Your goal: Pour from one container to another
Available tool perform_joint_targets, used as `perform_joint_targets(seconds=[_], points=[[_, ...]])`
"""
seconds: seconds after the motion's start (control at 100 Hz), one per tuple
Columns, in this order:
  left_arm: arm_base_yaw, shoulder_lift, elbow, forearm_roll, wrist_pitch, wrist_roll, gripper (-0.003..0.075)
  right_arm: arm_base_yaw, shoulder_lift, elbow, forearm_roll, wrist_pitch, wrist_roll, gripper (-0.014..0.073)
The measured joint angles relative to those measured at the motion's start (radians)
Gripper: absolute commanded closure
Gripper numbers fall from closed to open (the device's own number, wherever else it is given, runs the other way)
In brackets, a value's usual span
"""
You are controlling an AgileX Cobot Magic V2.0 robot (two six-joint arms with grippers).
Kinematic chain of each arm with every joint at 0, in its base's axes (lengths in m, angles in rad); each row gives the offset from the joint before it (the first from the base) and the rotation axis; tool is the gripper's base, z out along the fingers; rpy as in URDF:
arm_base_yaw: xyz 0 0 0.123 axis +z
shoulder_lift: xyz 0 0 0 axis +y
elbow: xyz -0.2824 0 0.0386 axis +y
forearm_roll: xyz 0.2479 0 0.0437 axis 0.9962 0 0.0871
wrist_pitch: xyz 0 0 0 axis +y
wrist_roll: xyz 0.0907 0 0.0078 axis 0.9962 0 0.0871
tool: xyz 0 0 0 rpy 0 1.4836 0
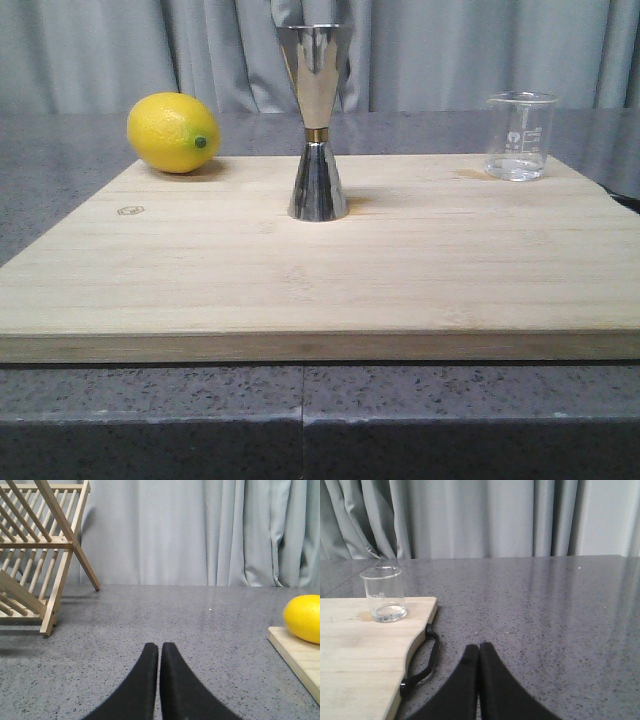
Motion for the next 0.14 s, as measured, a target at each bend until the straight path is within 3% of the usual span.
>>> perform_joint_targets(seconds=[0.14], points=[[0.0, 0.0, 0.0, 0.0, 0.0, 0.0, 0.0739, 0.0, 0.0, 0.0, 0.0, 0.0, 0.0, 0.065]])
